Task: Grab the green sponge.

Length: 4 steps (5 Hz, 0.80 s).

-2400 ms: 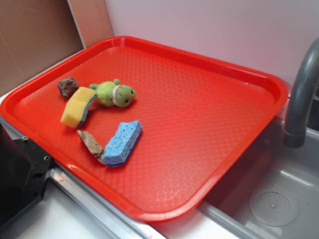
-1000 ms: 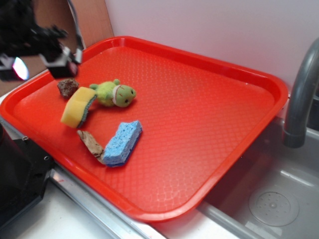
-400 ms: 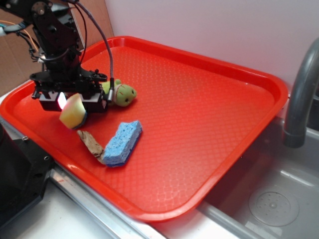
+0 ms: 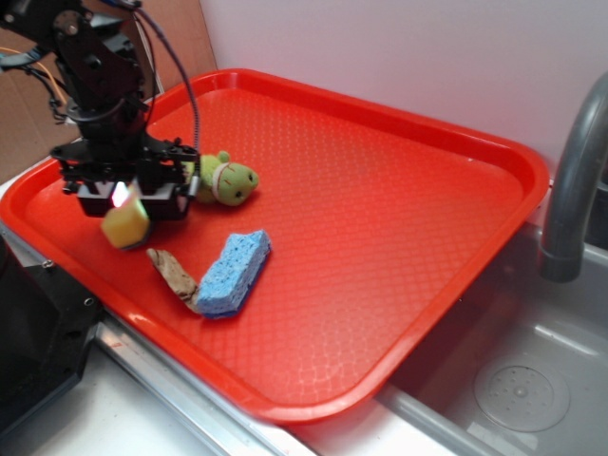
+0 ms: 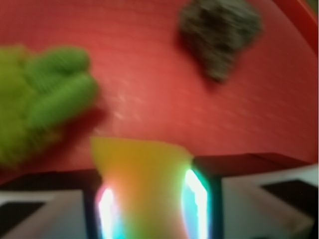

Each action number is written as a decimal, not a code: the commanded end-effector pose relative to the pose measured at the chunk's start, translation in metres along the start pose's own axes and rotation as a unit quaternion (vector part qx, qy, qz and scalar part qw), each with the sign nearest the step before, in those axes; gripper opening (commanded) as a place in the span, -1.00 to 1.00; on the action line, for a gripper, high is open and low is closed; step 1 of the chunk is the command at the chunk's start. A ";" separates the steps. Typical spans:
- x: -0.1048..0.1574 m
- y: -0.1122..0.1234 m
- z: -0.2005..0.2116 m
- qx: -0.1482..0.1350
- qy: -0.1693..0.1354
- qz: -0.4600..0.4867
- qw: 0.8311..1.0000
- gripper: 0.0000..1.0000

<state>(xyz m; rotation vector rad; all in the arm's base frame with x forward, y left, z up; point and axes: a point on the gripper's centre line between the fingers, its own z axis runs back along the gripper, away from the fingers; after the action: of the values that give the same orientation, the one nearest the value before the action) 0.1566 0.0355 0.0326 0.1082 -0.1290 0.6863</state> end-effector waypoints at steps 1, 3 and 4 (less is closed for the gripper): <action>0.014 -0.002 0.064 -0.037 0.008 -0.108 0.993 -1.00; -0.002 -0.035 0.136 -0.088 0.030 -0.254 0.963 -1.00; -0.007 -0.046 0.161 -0.091 0.007 -0.268 0.959 -1.00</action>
<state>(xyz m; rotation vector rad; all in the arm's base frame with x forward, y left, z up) 0.1655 -0.0281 0.1760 -0.0323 -0.0965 0.1481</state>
